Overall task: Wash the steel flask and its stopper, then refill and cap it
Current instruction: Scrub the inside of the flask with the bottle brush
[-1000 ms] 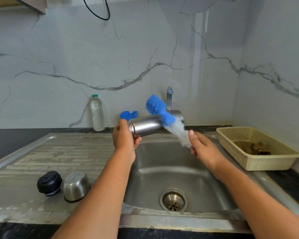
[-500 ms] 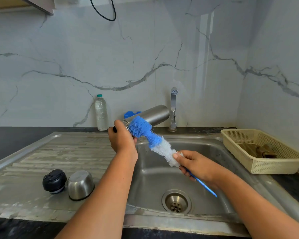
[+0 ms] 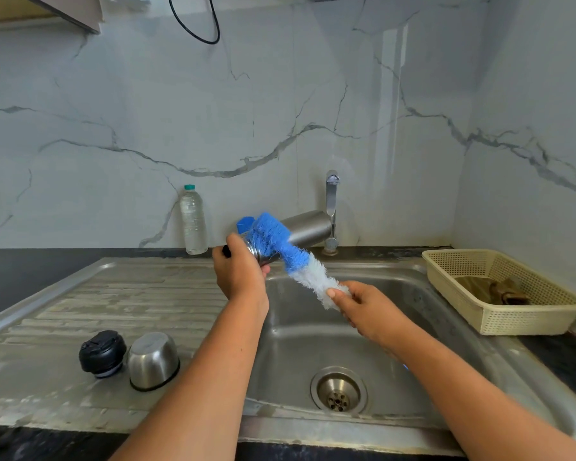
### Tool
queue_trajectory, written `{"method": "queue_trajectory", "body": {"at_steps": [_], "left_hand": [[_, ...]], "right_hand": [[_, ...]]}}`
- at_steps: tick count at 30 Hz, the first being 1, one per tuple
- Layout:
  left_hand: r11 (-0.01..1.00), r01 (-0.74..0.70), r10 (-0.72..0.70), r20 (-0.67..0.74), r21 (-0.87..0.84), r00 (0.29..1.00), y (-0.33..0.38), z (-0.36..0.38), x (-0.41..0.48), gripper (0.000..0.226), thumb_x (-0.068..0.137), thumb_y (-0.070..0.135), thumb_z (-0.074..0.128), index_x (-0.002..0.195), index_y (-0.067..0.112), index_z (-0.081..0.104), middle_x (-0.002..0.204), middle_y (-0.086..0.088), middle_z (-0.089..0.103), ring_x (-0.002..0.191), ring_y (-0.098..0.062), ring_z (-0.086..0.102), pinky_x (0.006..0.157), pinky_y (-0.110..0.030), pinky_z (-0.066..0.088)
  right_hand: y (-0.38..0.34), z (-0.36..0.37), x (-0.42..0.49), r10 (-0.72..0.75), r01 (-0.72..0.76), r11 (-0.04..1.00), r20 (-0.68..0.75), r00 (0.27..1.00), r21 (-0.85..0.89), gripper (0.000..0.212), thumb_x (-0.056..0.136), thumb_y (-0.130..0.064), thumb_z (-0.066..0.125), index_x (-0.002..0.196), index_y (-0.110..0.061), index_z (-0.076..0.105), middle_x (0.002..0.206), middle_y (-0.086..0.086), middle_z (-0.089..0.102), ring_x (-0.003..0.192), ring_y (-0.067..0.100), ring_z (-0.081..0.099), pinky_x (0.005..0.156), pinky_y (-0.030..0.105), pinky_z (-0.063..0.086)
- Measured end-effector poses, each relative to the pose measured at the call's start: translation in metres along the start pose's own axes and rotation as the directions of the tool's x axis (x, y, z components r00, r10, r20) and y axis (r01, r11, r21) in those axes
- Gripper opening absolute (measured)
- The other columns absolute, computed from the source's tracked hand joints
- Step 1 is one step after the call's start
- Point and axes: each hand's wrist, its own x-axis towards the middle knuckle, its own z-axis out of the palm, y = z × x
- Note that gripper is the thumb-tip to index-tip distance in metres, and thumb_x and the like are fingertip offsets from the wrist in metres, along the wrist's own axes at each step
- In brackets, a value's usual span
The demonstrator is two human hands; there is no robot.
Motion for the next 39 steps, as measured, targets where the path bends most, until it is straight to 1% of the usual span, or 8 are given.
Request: {"method": "queue_trajectory", "body": {"at_steps": [4, 9, 14, 17, 21, 27, 33, 39], "left_hand": [[1.000, -0.007, 0.007, 0.003, 0.008, 1.000, 0.000, 0.001, 0.001, 0.027, 0.091, 0.039, 0.045, 0.098, 0.017, 0.059, 0.103, -0.013, 0.071, 0.074, -0.027, 0.065, 0.048, -0.028, 0.047], [0.999, -0.002, 0.000, -0.054, -0.039, 0.999, 0.006, -0.005, 0.006, 0.026, 0.093, 0.038, 0.044, 0.099, 0.016, 0.057, 0.109, -0.017, 0.073, 0.070, -0.027, 0.065, 0.041, -0.023, 0.043], [1.000, -0.018, 0.018, 0.028, -0.018, 0.999, 0.000, 0.002, -0.003, 0.028, 0.090, 0.039, 0.046, 0.099, 0.015, 0.060, 0.106, -0.017, 0.073, 0.068, -0.028, 0.064, 0.041, -0.025, 0.044], [0.999, -0.025, 0.025, 0.028, -0.021, 0.999, 0.002, 0.001, -0.002, 0.026, 0.091, 0.037, 0.047, 0.099, 0.015, 0.060, 0.099, -0.012, 0.071, 0.068, -0.027, 0.063, 0.042, -0.025, 0.045], [0.999, -0.031, 0.030, -0.030, -0.036, 0.999, 0.005, -0.004, 0.005, 0.028, 0.093, 0.036, 0.045, 0.102, 0.014, 0.060, 0.097, -0.012, 0.071, 0.066, -0.026, 0.064, 0.040, -0.024, 0.043], [0.999, -0.023, 0.026, 0.073, -0.039, 0.997, 0.000, 0.004, -0.004, 0.026, 0.093, 0.033, 0.047, 0.102, 0.013, 0.061, 0.096, -0.014, 0.071, 0.061, -0.026, 0.062, 0.038, -0.023, 0.040], [0.998, -0.020, 0.021, 0.013, -0.064, 1.000, 0.004, -0.004, 0.004, 0.025, 0.096, 0.035, 0.045, 0.099, 0.014, 0.059, 0.095, -0.014, 0.070, 0.058, -0.023, 0.060, 0.038, -0.023, 0.040], [0.996, 0.010, -0.002, 0.079, -0.093, 0.997, 0.001, 0.004, -0.005, 0.028, 0.095, 0.032, 0.045, 0.103, 0.011, 0.060, 0.095, -0.017, 0.072, 0.057, -0.024, 0.058, 0.037, -0.023, 0.037]], "right_hand": [[-0.003, -0.003, 0.001, -0.008, 0.006, 0.999, -0.037, 0.999, -0.040, 0.019, 0.102, -0.049, 0.054, 0.098, -0.034, 0.065, 0.063, -0.013, 0.054, 0.059, 0.004, 0.049, 0.061, 0.022, 0.039], [0.012, -0.017, 0.003, 0.036, -0.036, 0.999, -0.003, 0.999, 0.003, 0.021, 0.101, -0.049, 0.056, 0.106, -0.033, 0.068, 0.066, -0.010, 0.055, 0.061, 0.008, 0.049, 0.064, 0.028, 0.042], [0.007, -0.003, 0.007, 0.019, -0.016, 0.997, -0.033, 0.999, 0.078, 0.022, 0.101, -0.047, 0.057, 0.093, -0.028, 0.066, 0.065, -0.007, 0.055, 0.061, 0.012, 0.048, 0.063, 0.032, 0.042], [0.006, -0.007, 0.005, 0.032, -0.033, 0.994, 0.014, 0.999, 0.103, 0.026, 0.102, -0.045, 0.056, 0.099, -0.022, 0.067, 0.069, -0.001, 0.052, 0.066, 0.018, 0.045, 0.062, 0.033, 0.042], [0.015, -0.019, 0.004, 0.067, -0.070, 0.995, 0.047, 0.997, 0.065, 0.022, 0.102, -0.045, 0.056, 0.105, -0.027, 0.068, 0.070, -0.001, 0.053, 0.065, 0.016, 0.046, 0.061, 0.032, 0.042], [0.007, -0.012, 0.006, 0.046, -0.043, 0.994, -0.024, 0.999, 0.098, 0.026, 0.103, -0.045, 0.054, 0.094, -0.023, 0.063, 0.070, 0.000, 0.055, 0.063, 0.014, 0.047, 0.058, 0.030, 0.043], [0.017, -0.030, 0.004, 0.106, -0.106, 0.988, 0.006, 0.994, 0.108, 0.024, 0.103, -0.042, 0.056, 0.093, -0.021, 0.063, 0.072, 0.002, 0.054, 0.064, 0.016, 0.046, 0.059, 0.031, 0.041], [0.016, -0.020, 0.011, 0.067, -0.057, 0.992, -0.088, 0.994, 0.108, 0.025, 0.103, -0.045, 0.054, 0.097, -0.023, 0.064, 0.071, 0.000, 0.057, 0.065, 0.014, 0.051, 0.062, 0.032, 0.047]]}}
